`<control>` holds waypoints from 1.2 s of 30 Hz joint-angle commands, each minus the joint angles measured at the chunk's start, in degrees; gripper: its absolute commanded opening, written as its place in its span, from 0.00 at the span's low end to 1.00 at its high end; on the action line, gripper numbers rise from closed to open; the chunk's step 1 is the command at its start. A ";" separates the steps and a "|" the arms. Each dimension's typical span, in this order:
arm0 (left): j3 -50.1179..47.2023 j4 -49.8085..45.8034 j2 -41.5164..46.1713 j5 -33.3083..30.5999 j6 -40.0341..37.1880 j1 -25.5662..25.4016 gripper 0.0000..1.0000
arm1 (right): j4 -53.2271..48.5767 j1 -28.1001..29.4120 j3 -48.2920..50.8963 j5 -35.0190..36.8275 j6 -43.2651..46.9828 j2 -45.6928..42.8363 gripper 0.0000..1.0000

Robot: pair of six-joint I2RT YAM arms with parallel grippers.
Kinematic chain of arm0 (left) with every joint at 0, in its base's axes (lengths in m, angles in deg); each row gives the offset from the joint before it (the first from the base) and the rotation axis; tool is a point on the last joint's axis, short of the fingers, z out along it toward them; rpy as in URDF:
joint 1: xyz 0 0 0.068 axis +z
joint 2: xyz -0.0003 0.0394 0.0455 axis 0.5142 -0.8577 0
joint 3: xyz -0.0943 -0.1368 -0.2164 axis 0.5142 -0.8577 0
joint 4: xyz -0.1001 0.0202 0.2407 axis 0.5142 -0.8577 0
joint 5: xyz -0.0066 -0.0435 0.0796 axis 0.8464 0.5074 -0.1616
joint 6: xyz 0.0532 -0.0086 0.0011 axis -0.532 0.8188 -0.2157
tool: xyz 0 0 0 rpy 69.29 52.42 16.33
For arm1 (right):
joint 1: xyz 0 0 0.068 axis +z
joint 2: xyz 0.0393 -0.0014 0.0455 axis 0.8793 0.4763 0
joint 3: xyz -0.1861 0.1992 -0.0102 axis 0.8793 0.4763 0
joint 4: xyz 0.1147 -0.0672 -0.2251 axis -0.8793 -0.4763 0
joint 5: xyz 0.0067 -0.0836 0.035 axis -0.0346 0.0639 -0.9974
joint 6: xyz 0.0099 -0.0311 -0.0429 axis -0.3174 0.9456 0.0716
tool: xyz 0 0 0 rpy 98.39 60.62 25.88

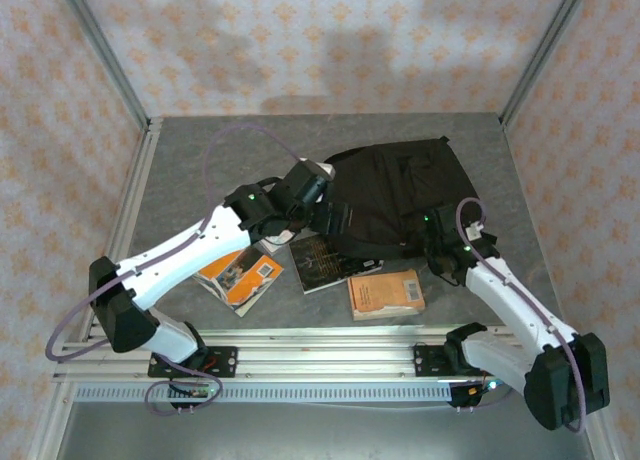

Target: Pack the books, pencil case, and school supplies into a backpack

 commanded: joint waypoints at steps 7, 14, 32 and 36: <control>0.18 1.56 -3.86 2.08 1.75 -3.45 0.81 | 16.43 -0.43 6.48 -7.17 -0.39 -1.08 0.09; 6.05 2.38 -9.66 7.12 1.94 -4.37 0.79 | 39.82 -0.50 22.16 -5.61 -2.59 -12.24 0.00; 28.36 -0.44 -35.14 22.16 -0.74 -6.75 0.53 | 51.62 -0.48 26.69 -11.11 3.80 -20.77 0.00; 29.12 -0.74 -37.03 21.47 -1.31 -6.75 0.45 | 52.12 -0.50 26.83 -11.69 3.91 -20.78 0.00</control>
